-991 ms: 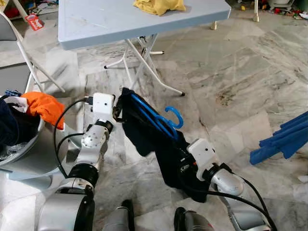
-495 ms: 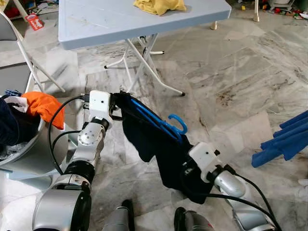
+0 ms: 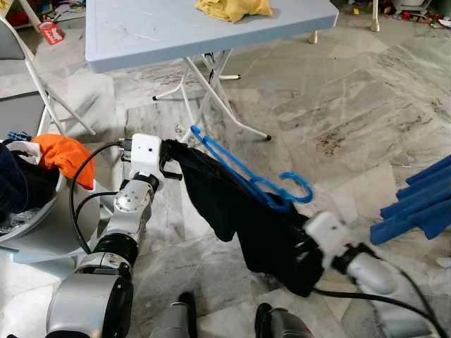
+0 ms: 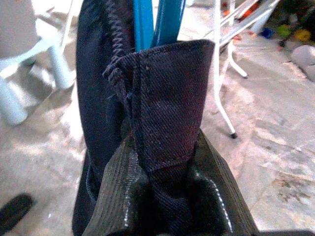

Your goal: Hang hanger

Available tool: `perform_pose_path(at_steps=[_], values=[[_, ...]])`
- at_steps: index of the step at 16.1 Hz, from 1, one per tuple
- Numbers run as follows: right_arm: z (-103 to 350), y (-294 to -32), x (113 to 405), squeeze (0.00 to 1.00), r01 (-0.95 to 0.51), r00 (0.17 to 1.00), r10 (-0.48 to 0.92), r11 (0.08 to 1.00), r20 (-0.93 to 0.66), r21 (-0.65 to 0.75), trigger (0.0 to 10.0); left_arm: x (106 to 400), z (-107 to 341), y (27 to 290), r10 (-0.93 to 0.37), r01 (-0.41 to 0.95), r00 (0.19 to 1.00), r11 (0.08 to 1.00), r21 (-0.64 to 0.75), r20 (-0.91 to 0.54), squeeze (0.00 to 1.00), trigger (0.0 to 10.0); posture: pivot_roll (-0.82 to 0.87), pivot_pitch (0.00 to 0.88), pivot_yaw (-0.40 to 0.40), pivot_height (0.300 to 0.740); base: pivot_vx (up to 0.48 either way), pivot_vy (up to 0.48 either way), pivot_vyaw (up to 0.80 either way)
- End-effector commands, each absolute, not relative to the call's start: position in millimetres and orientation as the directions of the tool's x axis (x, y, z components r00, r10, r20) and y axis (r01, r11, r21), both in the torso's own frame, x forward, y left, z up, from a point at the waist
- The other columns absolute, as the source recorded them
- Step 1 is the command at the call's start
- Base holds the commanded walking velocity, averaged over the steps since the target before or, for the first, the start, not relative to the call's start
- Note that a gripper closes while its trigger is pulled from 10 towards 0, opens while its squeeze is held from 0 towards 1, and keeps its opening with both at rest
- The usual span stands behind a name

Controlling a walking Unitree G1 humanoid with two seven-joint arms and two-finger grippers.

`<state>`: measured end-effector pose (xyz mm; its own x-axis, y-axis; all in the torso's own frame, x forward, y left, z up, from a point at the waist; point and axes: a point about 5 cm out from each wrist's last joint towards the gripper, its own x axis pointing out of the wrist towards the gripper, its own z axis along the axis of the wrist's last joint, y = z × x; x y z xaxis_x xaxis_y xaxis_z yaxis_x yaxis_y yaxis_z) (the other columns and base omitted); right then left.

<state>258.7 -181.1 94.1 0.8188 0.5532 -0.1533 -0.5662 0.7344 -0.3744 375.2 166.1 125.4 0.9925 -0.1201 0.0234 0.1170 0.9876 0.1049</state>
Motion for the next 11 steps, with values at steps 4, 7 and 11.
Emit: perform_pose_path(at_steps=[4,7,11], values=[[107.0,-195.8,270.6,0.0,-0.436,0.897,0.436,0.844,-0.074,-0.312,10.0,367.7,113.1,175.6,-0.043,0.042,0.999,0.998,0.053,0.009,0.0,0.0,-0.11,0.235,0.05,0.74,0.0,0.0,0.0],[109.5,-185.2,274.3,0.0,-0.45,0.89,0.453,0.847,-0.06,-0.284,10.0,355.4,90.2,158.6,-0.101,0.103,0.994,0.993,0.05,-0.047,0.0,0.0,-0.11,0.235,0.045,0.74,0.0,0.0,0.0],[112.6,-190.8,277.4,0.0,-0.469,0.881,0.465,0.824,-0.094,-0.318,10.0,332.7,51.4,143.5,-0.166,0.177,0.967,0.983,0.044,-0.192,0.0,0.4,-0.11,0.236,0.023,0.74,0.0,0.0,0.0]])
